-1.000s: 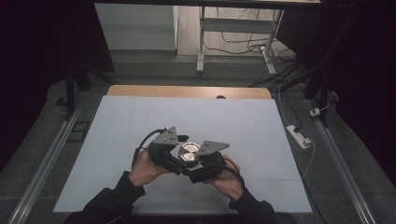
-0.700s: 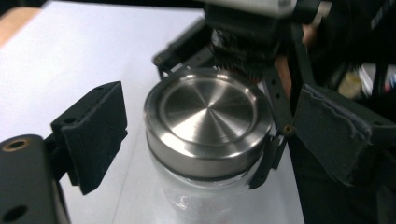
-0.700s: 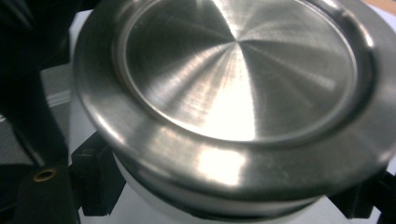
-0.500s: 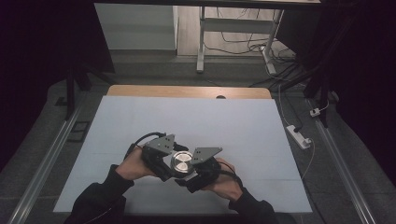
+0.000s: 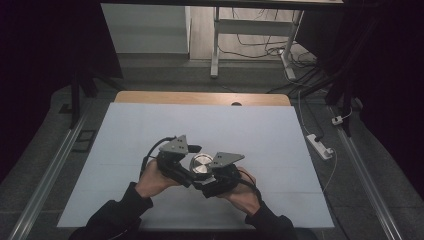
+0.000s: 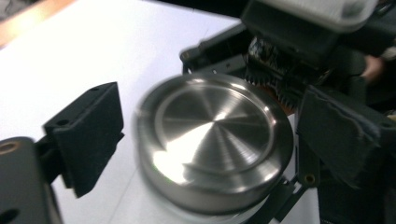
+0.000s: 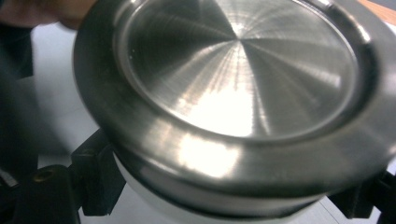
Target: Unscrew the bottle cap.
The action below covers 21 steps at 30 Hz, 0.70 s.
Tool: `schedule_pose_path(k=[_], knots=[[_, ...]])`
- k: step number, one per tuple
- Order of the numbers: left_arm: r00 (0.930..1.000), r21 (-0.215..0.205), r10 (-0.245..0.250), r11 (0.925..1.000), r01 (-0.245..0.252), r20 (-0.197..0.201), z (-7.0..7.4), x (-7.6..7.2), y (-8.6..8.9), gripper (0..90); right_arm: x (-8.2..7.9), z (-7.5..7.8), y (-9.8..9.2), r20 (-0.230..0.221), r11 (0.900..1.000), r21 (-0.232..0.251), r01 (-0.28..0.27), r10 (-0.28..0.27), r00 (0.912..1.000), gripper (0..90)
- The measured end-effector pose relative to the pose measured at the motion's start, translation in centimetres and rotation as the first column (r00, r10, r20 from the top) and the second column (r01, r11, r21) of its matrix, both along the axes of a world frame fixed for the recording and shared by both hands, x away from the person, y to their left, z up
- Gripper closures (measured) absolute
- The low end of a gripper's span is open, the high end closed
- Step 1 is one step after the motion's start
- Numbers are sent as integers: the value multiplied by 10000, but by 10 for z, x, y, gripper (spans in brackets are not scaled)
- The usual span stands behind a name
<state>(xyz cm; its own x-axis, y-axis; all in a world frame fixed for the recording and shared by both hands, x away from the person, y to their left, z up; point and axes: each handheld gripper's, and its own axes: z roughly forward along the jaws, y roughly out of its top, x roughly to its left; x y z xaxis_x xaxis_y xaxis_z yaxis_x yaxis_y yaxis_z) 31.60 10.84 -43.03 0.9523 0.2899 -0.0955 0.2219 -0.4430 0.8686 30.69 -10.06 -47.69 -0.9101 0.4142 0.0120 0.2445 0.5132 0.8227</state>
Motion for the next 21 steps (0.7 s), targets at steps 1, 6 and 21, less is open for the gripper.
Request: schedule_pose_path(k=[1, 6, 21], knots=[[9996, -38, -285, 9996, 285, -8, 1, 1, 4, 79, 0, 0, 0, 29, 9999, -12, -127, 127, 9999, 148], [9865, 1018, -1584, 9829, 1536, 408, 3, -3, 5, 95, -4, 0, 4, -47, 9951, -6, -984, 984, 9951, 148], [9993, 1097, -288, 9936, 259, 245, -11, -3, -12, 195, -3, 0, 4, -12, 9980, -154, -615, 614, 9981, 148]])
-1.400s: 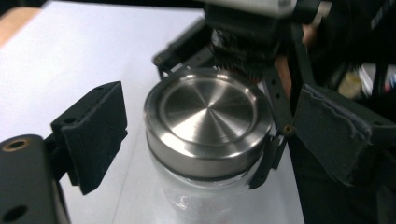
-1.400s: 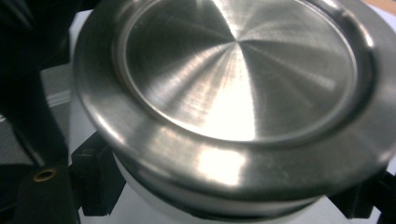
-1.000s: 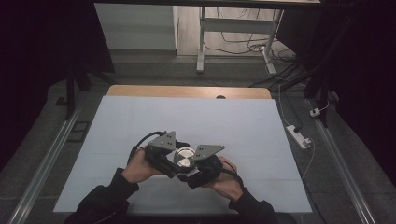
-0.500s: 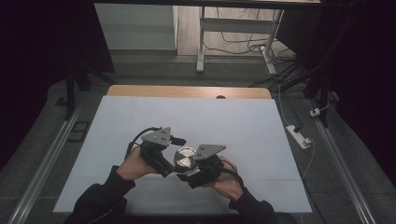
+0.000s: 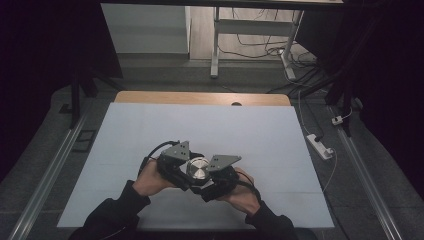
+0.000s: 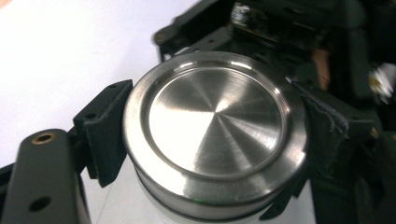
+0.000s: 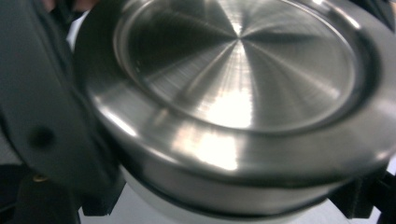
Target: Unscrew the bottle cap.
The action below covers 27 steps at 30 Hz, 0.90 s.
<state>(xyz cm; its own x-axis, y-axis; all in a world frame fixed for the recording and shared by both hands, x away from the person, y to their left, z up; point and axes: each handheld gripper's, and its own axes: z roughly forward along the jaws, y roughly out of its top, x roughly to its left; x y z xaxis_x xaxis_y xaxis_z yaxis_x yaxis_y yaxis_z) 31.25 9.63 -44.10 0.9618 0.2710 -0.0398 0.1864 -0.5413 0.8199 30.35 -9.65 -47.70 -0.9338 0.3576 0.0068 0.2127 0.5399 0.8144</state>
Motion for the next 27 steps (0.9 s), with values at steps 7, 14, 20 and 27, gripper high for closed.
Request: schedule_pose_path(k=[7, 14, 20, 27], knots=[[9935, -229, 1129, 9934, -1126, 146, 3, -6, -6, 197, 3, 2, -4, 44, 9973, 202, 712, -713, 9974, 149], [9755, -394, 2178, 9755, -2166, 315, 3, -12, -13, 197, 3, 3, -4, 213, 9924, 283, 1197, -1203, 9925, 149], [9814, -548, 1921, 9798, -1921, -55, 5, -8, -12, 158, 2, 2, -5, 192, 9895, 404, 1385, -1394, 9901, 149], [9981, -925, 588, 9939, -600, -155, 20, -1, 12, 71, 3, 4, -7, 145, 9950, 462, 880, -888, 9959, 149]])
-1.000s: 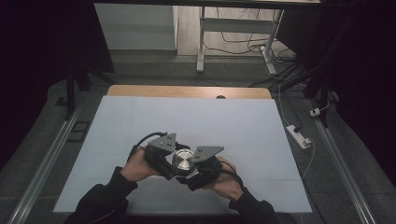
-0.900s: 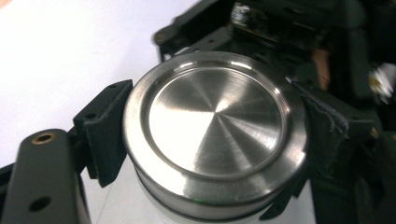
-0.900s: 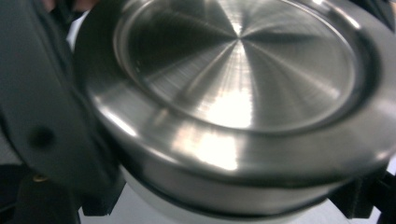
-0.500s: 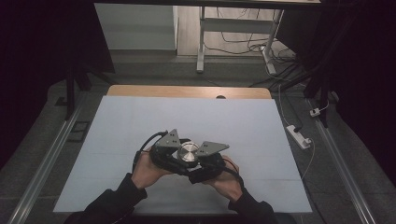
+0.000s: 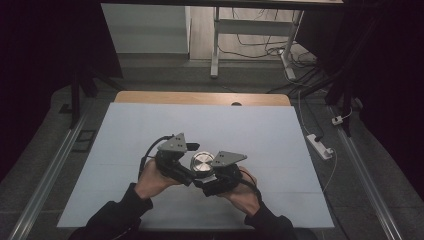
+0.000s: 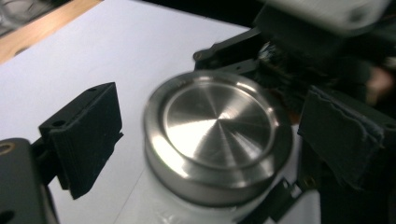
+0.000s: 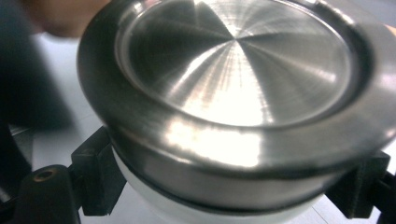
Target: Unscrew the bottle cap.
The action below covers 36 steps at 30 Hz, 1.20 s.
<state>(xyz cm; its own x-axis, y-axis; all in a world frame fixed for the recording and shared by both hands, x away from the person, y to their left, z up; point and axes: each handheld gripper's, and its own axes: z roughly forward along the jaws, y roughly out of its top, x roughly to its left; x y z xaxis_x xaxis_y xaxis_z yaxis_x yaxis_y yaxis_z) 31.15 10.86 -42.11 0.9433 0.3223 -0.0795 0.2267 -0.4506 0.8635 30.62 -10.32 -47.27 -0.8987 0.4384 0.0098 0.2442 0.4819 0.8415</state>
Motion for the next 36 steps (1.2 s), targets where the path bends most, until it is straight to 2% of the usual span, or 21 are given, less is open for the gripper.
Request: schedule_pose_path(k=[1, 2, 3, 5, 9, 11, 12, 13, 15, 16, 18, 20, 21, 22, 23, 24, 25, 26, 30, 32, 36], knots=[[9974, 175, -716, 9973, 715, 97, 2, 1, 7, 86, 0, 0, 0, -101, 9992, 25, -409, 409, 9991, 149], [9974, 175, -716, 9973, 715, 97, 2, 1, 7, 89, -1, 1, 1, -146, 9979, 32, -645, 646, 9978, 148], [9907, 455, -1343, 9900, 1332, 223, 2, 1, 12, 90, -1, 1, 1, -178, 9960, 36, -895, 895, 9958, 149], [9817, 650, -1884, 9803, 1863, 281, 2, 1, 13, 95, -4, 1, 3, -219, 9902, 39, -1395, 1395, 9900, 149], [9667, 745, -2541, 9650, 2513, 299, -2, 1, 12, 121, -9, 1, 9, -192, 9797, -78, -2003, 2002, 9796, 149], [9566, 713, -2906, 9548, 2885, 206, -5, 1, 11, 147, -11, 1, 10, -201, 9757, -160, -2187, 2184, 9757, 149], [9545, 767, -2976, 9524, 2952, 213, -6, 0, 9, 169, -12, 1, 10, -191, 9743, -176, -2246, 2243, 9743, 149], [9556, 784, -2939, 9534, 2914, 227, -8, 0, 8, 194, -12, 1, 11, -183, 9736, -181, -2274, 2270, 9737, 149], [9601, 686, -2776, 9590, 2749, 327, -9, 0, 7, 202, -12, 1, 10, -169, 9745, -226, -2231, 2227, 9747, 149], [9659, 620, -2569, 9650, 2547, 320, -10, 0, 6, 203, -11, 1, 10, -208, 9771, -203, -2117, 2112, 9772, 149], [9808, 534, -1927, 9802, 1909, 304, -11, 0, 3, 205, -8, 1, 8, -226, 9835, -192, -1801, 1797, 9835, 149], [9922, 468, -1199, 9919, 1182, 344, -12, -1, -2, 206, -5, 1, 6, -229, 9906, -197, -1351, 1347, 9906, 149], [9960, 443, -812, 9958, 795, 380, -12, -2, -5, 206, -4, 1, 5, -226, 9936, -195, -1114, 1110, 9936, 149], [9960, 443, -812, 9958, 795, 380, -12, -2, -5, 206, -4, 1, 5, -226, 9936, -195, -1114, 1110, 9936, 149], [9989, 371, -42, 9993, 25, 459, -13, -5, -11, 207, -2, 0, 3, -177, 9979, -256, -595, 590, 9981, 149], [9986, 313, 235, 9992, -250, 479, -13, -5, -13, 207, -1, 0, 2, -116, 9989, -265, -382, 379, 9992, 149], [9986, 313, 235, 9992, -250, 479, -13, -5, -13, 207, 0, 0, 2, -130, 9995, -211, -250, 247, 9996, 149], [9966, 172, 687, 9974, -696, 448, -12, -7, -16, 207, 1, 1, 1, -108, 9998, -172, -129, 127, 9999, 149], [9937, 65, 1059, 9943, -1062, 356, -11, -9, -17, 208, 0, 1, 1, -39, 9999, -84, 142, -143, 9999, 149], [9934, 50, 1086, 9940, -1088, 358, -11, -9, -17, 208, 0, 1, 1, 13, 9998, -108, 178, -178, 9998, 149], [9878, 104, 1437, 9894, -1446, 594, -10, -13, -20, 208, -1, 2, 1, 181, 9993, -101, 366, -364, 9992, 149]])
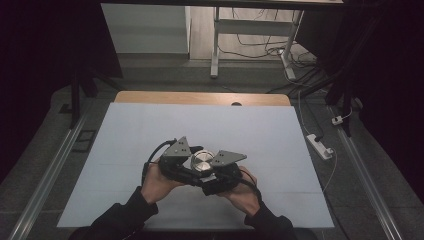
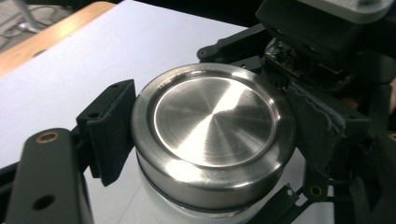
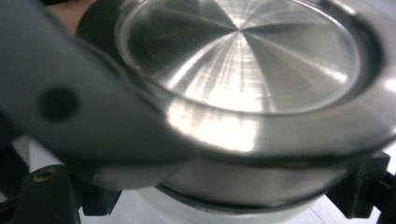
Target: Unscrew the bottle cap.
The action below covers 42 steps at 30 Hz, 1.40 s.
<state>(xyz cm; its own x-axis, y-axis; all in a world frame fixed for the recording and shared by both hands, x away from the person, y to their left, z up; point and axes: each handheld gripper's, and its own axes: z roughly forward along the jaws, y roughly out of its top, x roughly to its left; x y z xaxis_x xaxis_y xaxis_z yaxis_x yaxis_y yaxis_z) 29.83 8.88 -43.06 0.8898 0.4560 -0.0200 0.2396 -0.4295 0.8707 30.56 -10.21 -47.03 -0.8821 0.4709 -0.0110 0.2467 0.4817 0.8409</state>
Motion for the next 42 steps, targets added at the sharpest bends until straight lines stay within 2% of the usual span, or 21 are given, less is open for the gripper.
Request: schedule_pose_path(k=[3, 6, 10, 14, 15, 16, 18, 19, 20, 21, 24, 26, 27, 30, 32, 33, 34, 35, 37, 39, 42], knots=[[9998, 111, 190, 9998, -191, 84, 0, -2, -2, 208, 0, 0, 0, -2, 10000, 38, 65, -65, 10000, 149], [10000, 262, -19, 9997, 20, -35, 1, 0, -2, 204, 0, -1, -1, -17, 10000, 55, 58, -58, 10000, 149], [9977, -205, -572, 9982, 565, -355, 5, 7, 7, 110, 0, 0, -1, 6, 9999, 137, -51, 50, 10000, 149], [9853, -633, -1663, 9845, 1636, -400, 13, 14, 26, 66, 0, 1, -2, -18, 9993, 199, -309, 310, 9995, 149], [9853, -633, -1663, 9845, 1636, -400, 13, 14, 26, 74, 0, 1, -2, -99, 9987, 200, -462, 464, 9989, 149], [9704, -568, -2399, 9696, 2382, -258, 14, 15, 35, 76, -1, 1, -1, -147, 9978, 190, -640, 642, 9978, 149], [9468, -195, -3210, 9470, 3206, -217, 14, 16, 38, 98, -2, 0, 1, -219, 9943, 196, -1043, 1048, 9943, 149], [9402, 60, -3404, 9402, 3406, -139, 14, 14, 38, 104, -3, 0, 2, -269, 9918, 188, -1267, 1271, 9915, 149], [9402, 60, -3404, 9402, 3406, -139, 14, 14, 38, 105, -4, 0, 4, -320, 9887, 228, -1485, 1492, 9883, 149], [9275, 411, -3730, 9267, 3737, -230, 12, 14, 36, 106, -6, 0, 5, -347, 9848, 215, -1724, 1731, 9843, 149], [9126, 730, -4078, 9097, 4089, -294, 9, 13, 32, 124, -11, -1, 9, -302, 9728, 82, -2317, 2318, 9723, 149], [8958, 733, -4429, 8928, 4445, -382, 6, 12, 30, 155, -13, -1, 11, -298, 9666, 56, -2564, 2565, 9661, 149], [8917, 795, -4512, 8881, 4527, -368, 5, 11, 29, 182, -14, 0, 12, -257, 9643, 5, -2649, 2648, 9640, 149], [8925, 861, -4503, 8885, 4507, -251, 4, 10, 28, 196, -15, 0, 12, -220, 9628, -65, -2701, 2699, 9626, 149], [9181, 888, -3959, 9140, 3959, -186, 4, 9, 26, 199, -14, 0, 12, -200, 9689, -69, -2474, 2472, 9688, 149], [9181, 888, -3959, 9140, 3959, -186, 4, 9, 26, 200, -14, 0, 12, -200, 9689, -69, -2474, 2472, 9688, 149], [9306, 857, -3658, 9269, 3655, -129, 5, 9, 24, 202, -12, 0, 10, -255, 9771, 38, -2126, 2126, 9768, 149], [9552, 621, -2959, 9532, 2959, -96, 4, 9, 19, 204, -10, 0, 9, -242, 9818, 53, -1899, 1899, 9815, 149], [9755, 351, -2198, 9749, 2200, -88, 2, 8, 14, 206, -7, 1, 6, -298, 9896, 190, -1425, 1430, 9893, 149], [9880, 204, -1543, 9878, 1544, -67, 1, 7, 9, 206, -4, 1, 3, -328, 9953, 239, -935, 942, 9950, 149], [9939, 87, -1102, 9939, 1103, -60, 0, 6, 6, 206, -2, 0, 2, -369, 9983, 245, -521, 530, 9979, 149]])
